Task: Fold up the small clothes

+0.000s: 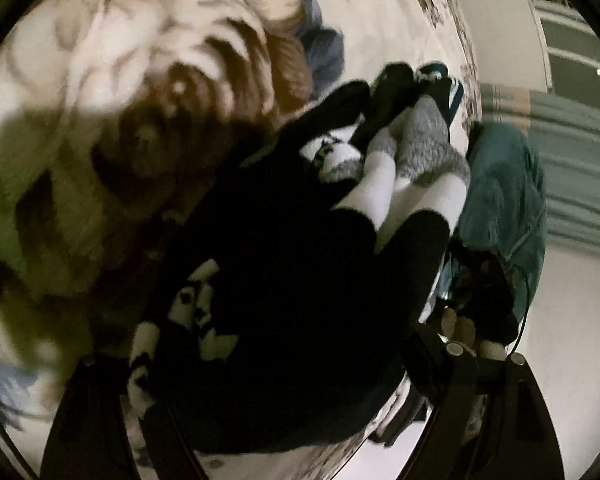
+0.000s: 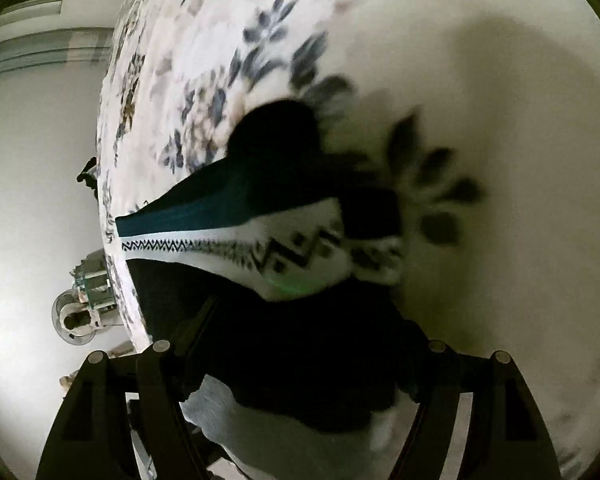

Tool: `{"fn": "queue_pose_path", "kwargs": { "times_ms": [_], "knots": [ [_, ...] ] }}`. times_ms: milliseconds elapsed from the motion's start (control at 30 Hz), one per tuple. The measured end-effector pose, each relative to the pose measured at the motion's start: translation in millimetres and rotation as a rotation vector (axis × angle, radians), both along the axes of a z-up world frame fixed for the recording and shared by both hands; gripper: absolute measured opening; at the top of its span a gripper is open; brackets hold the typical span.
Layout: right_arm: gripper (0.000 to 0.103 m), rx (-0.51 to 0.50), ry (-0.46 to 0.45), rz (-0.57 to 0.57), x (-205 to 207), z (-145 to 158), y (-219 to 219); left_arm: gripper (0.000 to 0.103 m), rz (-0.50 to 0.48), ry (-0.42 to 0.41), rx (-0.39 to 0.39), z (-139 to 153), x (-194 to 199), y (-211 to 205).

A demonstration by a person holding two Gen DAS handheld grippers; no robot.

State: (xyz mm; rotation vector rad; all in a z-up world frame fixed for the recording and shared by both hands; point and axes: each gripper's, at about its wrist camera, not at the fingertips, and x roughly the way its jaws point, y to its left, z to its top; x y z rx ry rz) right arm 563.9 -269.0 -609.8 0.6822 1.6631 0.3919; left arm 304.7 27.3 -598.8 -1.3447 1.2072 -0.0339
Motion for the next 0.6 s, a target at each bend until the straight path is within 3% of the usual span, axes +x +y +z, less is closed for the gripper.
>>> {"fn": "queue_pose_path", "kwargs": {
  "times_ms": [67, 100, 167, 333, 467, 600],
  "knots": [
    [0.073, -0.003, -0.021, -0.021, -0.2, -2.0, 6.7, 0.081, 0.044, -0.025, 0.002, 2.4, 1.0, -3.7],
    [0.055, -0.005, -0.027, -0.027, -1.3, -2.2, 9.8, 0.078, 0.065, -0.042, 0.004, 6.2, 3.1, -0.9],
    [0.029, -0.009, -0.019, -0.047, -7.1, -2.8, 14.6, 0.058, 0.080, -0.071, 0.008, 15.6, 10.6, 7.8],
    [0.022, -0.021, -0.058, -0.145, -46.8, 30.7, 15.9, 0.055, -0.007, -0.115, 0.026, 39.4, 38.8, 46.4],
    [0.020, -0.076, -0.058, -0.195, -144.9, 73.1, 19.0, 0.055, -0.286, -0.111, 0.043, 53.4, 83.1, 61.3],
    [0.020, -0.155, 0.003, -0.184, -232.7, 84.5, 44.7, 0.057, -0.582, -0.037, 0.087, 44.6, 103.3, 32.1]
  ]
}}
